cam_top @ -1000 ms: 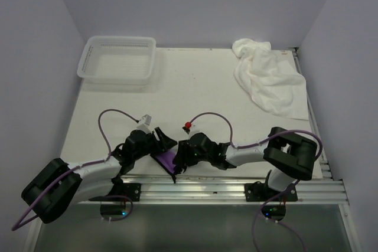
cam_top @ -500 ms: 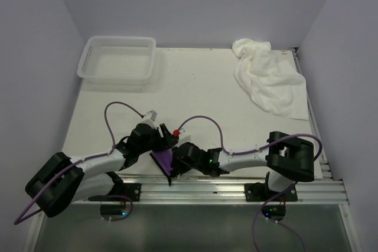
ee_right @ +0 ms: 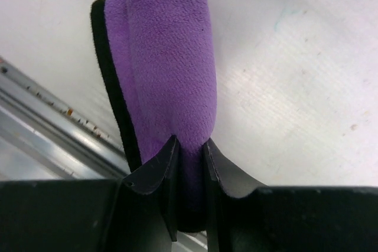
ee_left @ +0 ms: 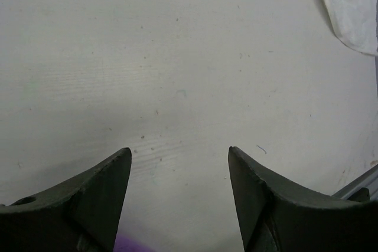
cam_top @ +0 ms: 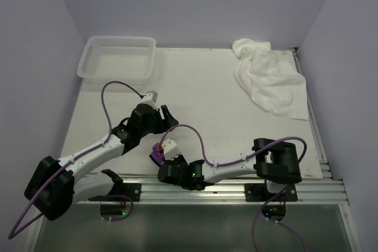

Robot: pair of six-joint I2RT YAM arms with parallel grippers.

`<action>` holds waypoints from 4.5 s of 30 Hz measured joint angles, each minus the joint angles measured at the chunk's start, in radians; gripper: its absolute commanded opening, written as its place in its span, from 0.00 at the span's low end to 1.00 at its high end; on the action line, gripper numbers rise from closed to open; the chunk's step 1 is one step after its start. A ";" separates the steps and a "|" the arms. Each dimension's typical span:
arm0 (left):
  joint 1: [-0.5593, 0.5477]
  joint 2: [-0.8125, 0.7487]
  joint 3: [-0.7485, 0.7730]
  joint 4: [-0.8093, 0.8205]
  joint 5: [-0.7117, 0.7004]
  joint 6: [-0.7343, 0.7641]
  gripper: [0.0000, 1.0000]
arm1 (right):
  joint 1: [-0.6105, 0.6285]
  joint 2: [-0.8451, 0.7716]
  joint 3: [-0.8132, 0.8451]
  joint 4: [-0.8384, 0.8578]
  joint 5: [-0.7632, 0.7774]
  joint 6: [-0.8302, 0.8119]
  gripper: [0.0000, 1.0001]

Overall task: Roll the towels
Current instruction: Roll the towel

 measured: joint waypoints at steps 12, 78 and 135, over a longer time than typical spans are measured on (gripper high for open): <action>0.003 -0.038 0.022 -0.111 -0.024 0.048 0.71 | -0.021 0.171 0.189 -0.060 0.221 -0.138 0.00; -0.087 -0.167 -0.158 -0.229 -0.101 -0.270 0.89 | 0.062 0.461 0.496 -0.497 0.488 -0.110 0.00; -0.184 0.185 0.011 -0.252 -0.242 -0.169 0.31 | 0.056 0.493 0.576 -0.549 0.452 -0.105 0.43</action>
